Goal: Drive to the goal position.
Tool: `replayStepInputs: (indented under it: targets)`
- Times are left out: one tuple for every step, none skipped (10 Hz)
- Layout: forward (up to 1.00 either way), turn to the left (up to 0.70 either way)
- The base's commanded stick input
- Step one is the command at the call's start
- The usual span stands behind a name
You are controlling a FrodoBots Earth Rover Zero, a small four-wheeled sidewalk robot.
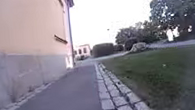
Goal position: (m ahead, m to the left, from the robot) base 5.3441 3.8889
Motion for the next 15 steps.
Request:
replayStepInputs:
  targets:
    - [0.50, 0.00]
    - [0.50, 0.00]
    - [0.50, 0.00]
    - [0.50, 0.00]
    - [0.50, 0.00]
    - [0.50, 0.00]
    - [0.50, 0.00]
    - [0.50, 0.00]
    - [0.50, 0.00]
    - [0.50, 0.00]
    - [0.50, 0.00]
    - [0.50, 0.00]
    - [0.50, 0.00]
    - [0.50, 0.00]
    - [0.50, 0.00]
